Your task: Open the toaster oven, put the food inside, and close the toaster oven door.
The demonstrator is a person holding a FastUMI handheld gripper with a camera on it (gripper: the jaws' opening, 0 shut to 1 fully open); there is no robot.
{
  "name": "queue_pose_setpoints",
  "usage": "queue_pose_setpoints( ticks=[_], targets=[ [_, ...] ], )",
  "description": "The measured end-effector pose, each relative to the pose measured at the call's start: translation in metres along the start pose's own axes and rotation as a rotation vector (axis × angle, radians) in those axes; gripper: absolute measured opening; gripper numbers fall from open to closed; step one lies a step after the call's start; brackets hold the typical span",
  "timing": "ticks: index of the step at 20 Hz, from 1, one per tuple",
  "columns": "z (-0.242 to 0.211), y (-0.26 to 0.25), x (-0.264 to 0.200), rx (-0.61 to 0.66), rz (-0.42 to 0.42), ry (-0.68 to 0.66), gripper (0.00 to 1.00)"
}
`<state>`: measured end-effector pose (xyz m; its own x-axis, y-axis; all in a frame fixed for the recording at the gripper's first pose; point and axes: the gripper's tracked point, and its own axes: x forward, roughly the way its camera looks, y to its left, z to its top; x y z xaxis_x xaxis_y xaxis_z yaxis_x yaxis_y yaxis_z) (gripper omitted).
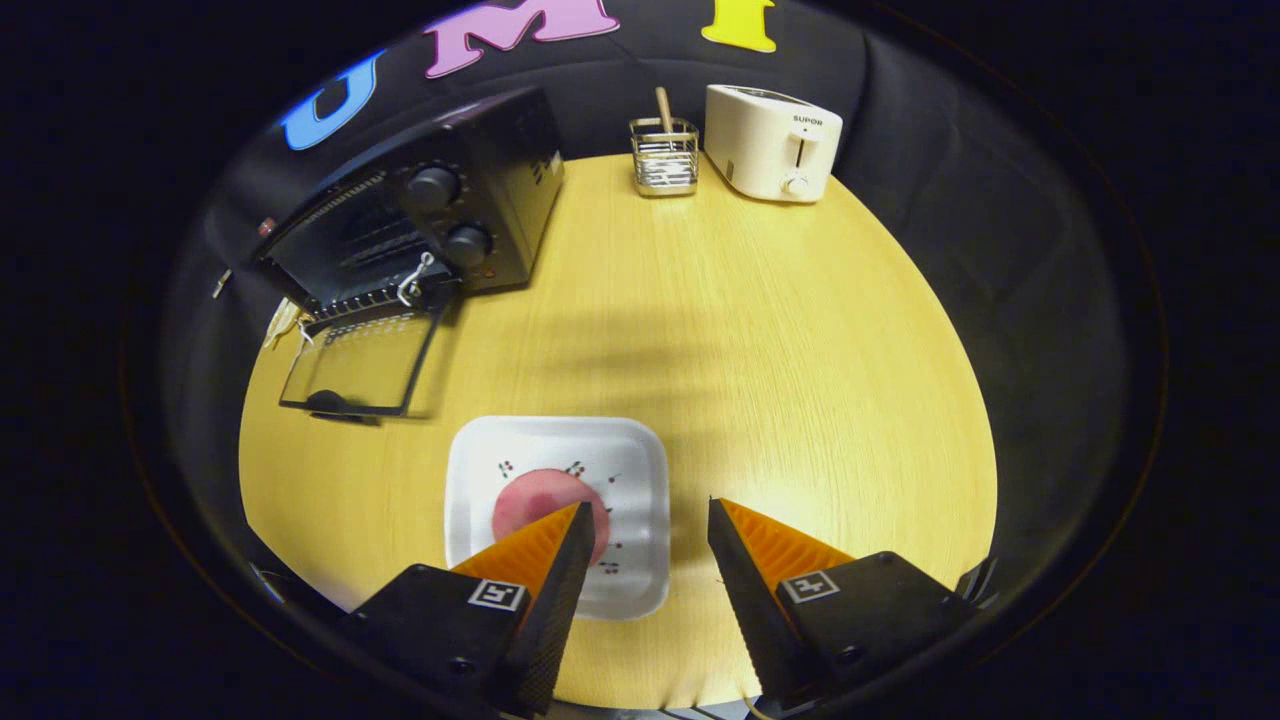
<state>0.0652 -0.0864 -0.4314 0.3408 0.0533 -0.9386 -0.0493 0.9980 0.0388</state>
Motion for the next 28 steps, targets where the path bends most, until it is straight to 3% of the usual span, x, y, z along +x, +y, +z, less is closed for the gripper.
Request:
queue_pose_setpoints(
  ticks=[2, 6, 7, 8, 13, 14, 17, 18, 23, 28],
  targets=[
    [-0.007, -0.003, 0.013, 0.006, 0.004, 0.057, 0.71],
    [-0.02, -0.005, 0.029, -0.027, 0.001, 0.133, 0.71],
    [-0.016, -0.004, 0.026, -0.016, 0.012, 0.137, 0.66],
    [-0.015, -0.004, 0.03, -0.004, 0.01, 0.138, 0.55],
    [-0.017, 0.003, 0.028, 0.031, 0.039, 0.193, 0.55],
    [-0.018, 0.003, 0.037, 0.05, 0.043, 0.218, 0.25],
    [-0.016, 0.0, 0.037, 0.062, 0.091, 0.22, 0.24],
    [-0.014, -0.001, 0.031, 0.088, 0.113, 0.219, 0.08],
    [-0.021, 0.0, 0.025, 0.24, 0.224, 0.24, 0.05],
    [-0.027, 0.005, 0.02, 0.504, 0.354, 0.286, 0.05]
  ],
)
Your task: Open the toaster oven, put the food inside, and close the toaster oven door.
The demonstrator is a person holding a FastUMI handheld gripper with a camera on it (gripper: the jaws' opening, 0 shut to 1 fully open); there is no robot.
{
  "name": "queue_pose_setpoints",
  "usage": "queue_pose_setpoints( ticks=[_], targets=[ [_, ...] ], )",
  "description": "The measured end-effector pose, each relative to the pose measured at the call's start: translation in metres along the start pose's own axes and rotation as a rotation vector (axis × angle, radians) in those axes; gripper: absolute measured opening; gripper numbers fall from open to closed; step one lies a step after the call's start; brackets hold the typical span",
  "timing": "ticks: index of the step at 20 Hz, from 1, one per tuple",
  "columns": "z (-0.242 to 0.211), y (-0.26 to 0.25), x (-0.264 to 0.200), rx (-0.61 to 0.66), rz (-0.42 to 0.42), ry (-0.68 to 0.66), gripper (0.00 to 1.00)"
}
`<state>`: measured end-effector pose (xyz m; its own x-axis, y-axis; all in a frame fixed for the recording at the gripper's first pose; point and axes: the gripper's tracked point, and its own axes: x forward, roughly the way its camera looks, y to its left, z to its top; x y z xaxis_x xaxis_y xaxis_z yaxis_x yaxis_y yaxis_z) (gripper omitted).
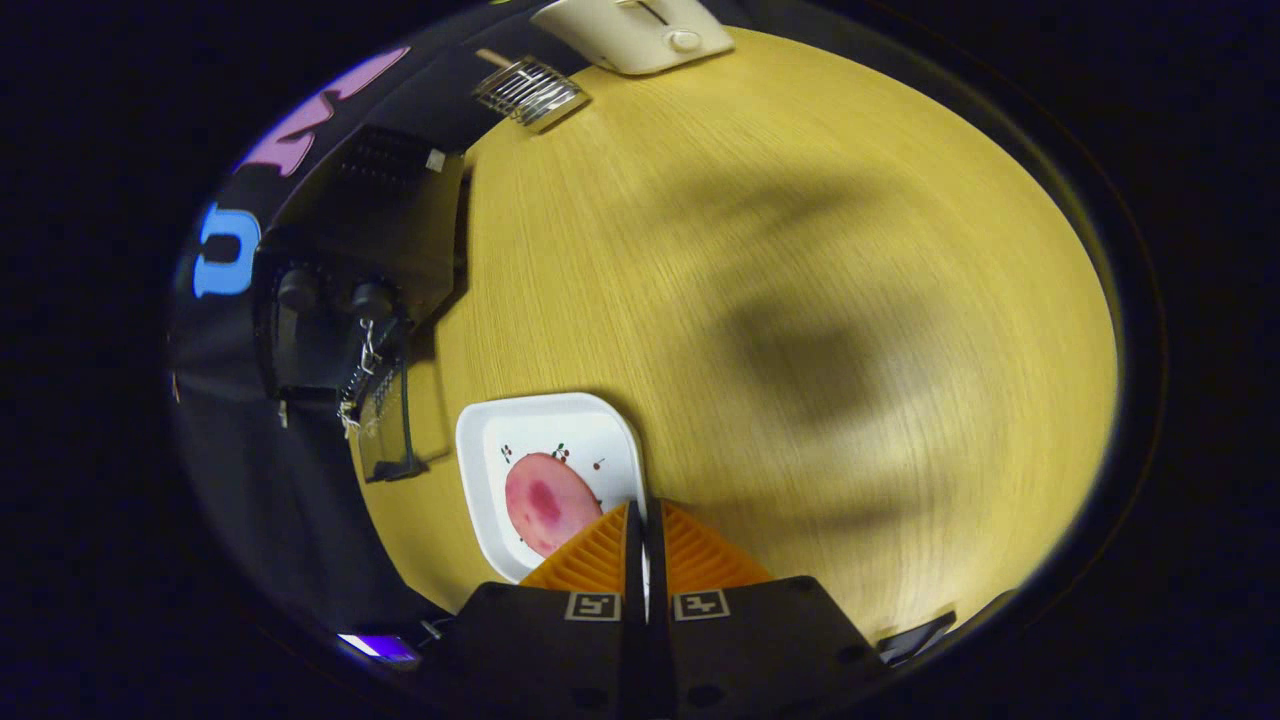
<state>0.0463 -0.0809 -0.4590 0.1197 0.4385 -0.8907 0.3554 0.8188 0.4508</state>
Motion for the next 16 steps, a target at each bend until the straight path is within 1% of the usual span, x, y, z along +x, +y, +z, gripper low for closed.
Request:
queue_pose_setpoints(
  ticks=[3, 7, 9, 11, 14, 16],
  targets=[
    [-0.01, 0.004, 0.003, 0.141, 0.077, 0.005, 0.05],
    [-0.023, 0.024, -0.014, 0.312, 0.208, -0.044, 0.05],
    [-0.031, 0.04, -0.033, 0.358, 0.272, -0.086, 0.05],
    [-0.039, 0.058, -0.043, 0.369, 0.309, -0.112, 0.05],
    [-0.056, 0.093, -0.046, 0.379, 0.321, -0.148, 0.05],
    [-0.062, 0.121, -0.04, 0.404, 0.332, -0.169, 0.05]
  ],
)
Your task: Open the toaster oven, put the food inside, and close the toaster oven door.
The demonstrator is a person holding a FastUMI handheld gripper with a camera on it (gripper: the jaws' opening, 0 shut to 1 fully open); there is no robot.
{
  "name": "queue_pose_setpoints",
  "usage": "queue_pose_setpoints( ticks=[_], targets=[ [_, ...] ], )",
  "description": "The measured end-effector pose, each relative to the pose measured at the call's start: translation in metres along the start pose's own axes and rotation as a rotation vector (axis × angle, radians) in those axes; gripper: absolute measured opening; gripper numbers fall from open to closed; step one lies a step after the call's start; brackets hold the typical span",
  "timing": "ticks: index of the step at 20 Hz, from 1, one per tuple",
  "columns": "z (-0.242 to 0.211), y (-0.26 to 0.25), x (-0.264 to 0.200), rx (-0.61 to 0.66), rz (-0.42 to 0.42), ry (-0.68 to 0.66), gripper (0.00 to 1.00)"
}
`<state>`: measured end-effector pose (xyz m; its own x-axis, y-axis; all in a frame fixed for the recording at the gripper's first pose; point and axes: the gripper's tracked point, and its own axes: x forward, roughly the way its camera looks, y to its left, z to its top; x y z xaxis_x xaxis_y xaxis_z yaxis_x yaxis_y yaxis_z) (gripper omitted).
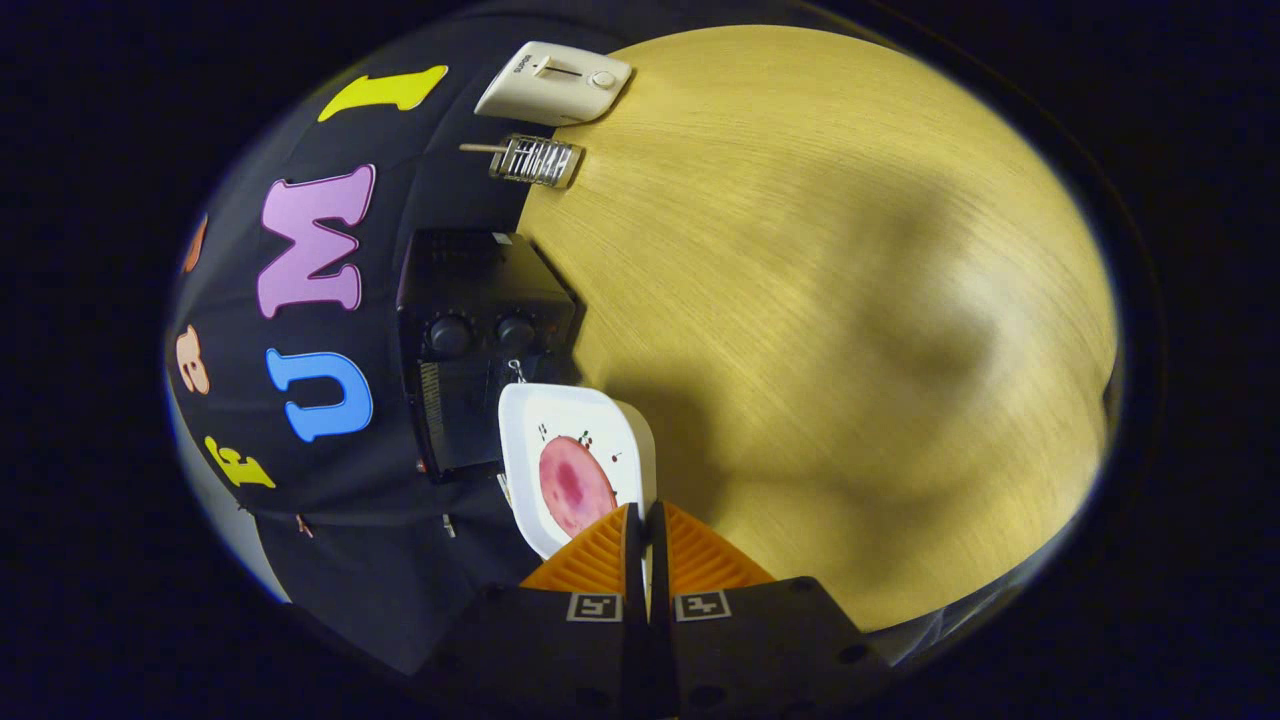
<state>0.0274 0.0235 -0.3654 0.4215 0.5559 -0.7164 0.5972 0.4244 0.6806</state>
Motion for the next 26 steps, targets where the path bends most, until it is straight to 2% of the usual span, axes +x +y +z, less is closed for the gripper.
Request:
queue_pose_setpoints(
  ticks=[3, 12, 21, 26],
  targets=[
    [-0.019, 0.039, 0.028, 0.051, 0.038, -0.034, 0.05],
    [-0.046, 0.125, 0.128, 0.197, 0.044, -0.089, 0.05],
    [-0.023, 0.173, 0.197, 0.384, 0.042, -0.226, 0.05],
    [-0.014, 0.18, 0.222, 0.499, 0.002, -0.304, 0.05]
  ],
)
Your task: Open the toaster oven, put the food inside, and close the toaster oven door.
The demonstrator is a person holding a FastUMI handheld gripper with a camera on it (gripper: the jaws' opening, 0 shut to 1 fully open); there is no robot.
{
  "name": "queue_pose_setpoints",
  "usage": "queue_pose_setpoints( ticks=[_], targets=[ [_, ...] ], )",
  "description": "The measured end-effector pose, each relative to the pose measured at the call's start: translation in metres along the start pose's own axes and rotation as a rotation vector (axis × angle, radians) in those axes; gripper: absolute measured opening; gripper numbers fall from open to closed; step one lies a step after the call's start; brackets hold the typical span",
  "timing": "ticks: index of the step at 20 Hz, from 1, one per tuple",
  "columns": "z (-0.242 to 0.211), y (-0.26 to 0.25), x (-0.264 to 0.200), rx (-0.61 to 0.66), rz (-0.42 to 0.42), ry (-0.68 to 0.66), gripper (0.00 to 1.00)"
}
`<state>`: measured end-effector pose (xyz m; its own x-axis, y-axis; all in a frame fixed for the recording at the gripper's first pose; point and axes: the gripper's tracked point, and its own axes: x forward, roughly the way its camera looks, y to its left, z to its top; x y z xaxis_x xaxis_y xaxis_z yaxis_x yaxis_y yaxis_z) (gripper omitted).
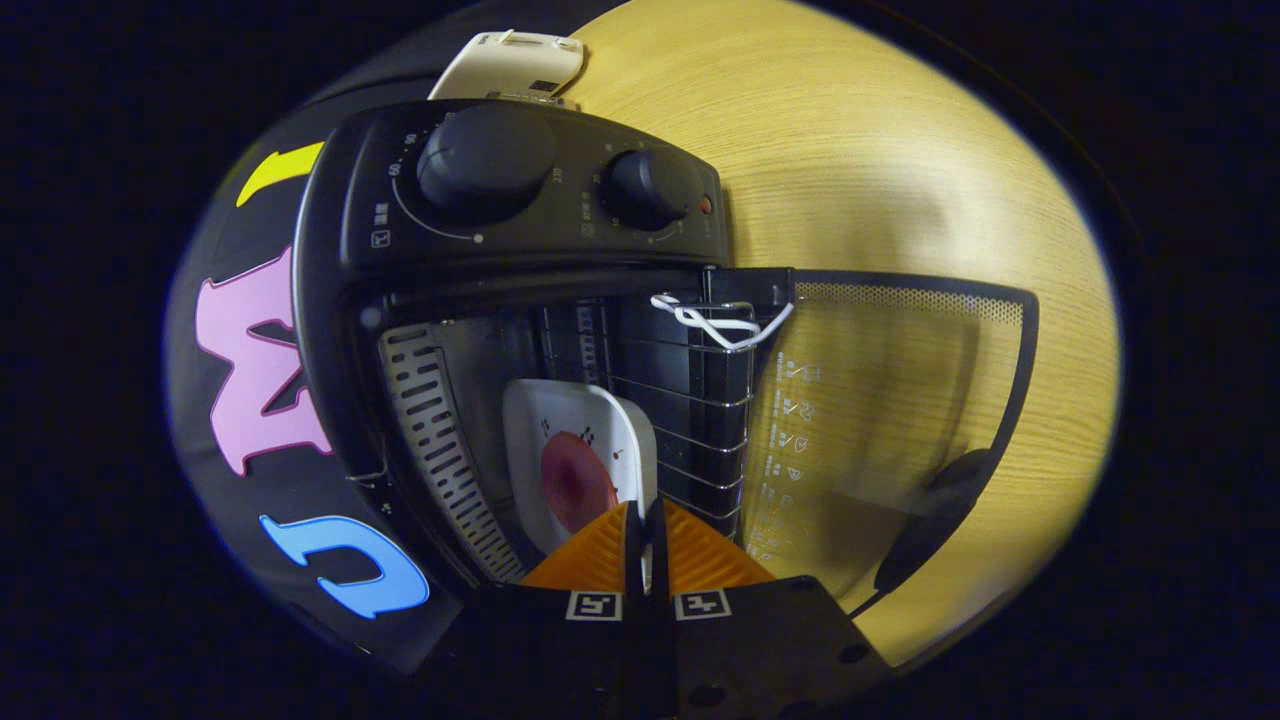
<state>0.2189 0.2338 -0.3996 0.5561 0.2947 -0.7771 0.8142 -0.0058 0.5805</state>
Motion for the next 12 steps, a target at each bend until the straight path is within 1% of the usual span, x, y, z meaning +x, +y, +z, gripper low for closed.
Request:
queue_pose_setpoints(
  ticks=[3, 4, 5, 6, 7, 9, 12],
  targets=[
    [-0.003, 0.007, 0.009, 0.015, 0.027, -0.02, 0.07],
    [-0.003, 0.007, 0.01, 0.018, 0.026, -0.011, 0.12],
    [-0.006, 0.008, 0.007, 0.016, 0.03, -0.01, 0.13],
    [-0.009, 0.006, 0.004, 0.007, 0.021, -0.015, 0.39],
    [-0.002, 0.005, 0.0, -0.01, 0.015, -0.024, 0.45],
    [0.002, 0.0, -0.007, -0.042, 0.0, -0.036, 0.45],
    [-0.011, -0.005, -0.031, -0.077, 0.01, 0.033, 0.44]
  ],
)
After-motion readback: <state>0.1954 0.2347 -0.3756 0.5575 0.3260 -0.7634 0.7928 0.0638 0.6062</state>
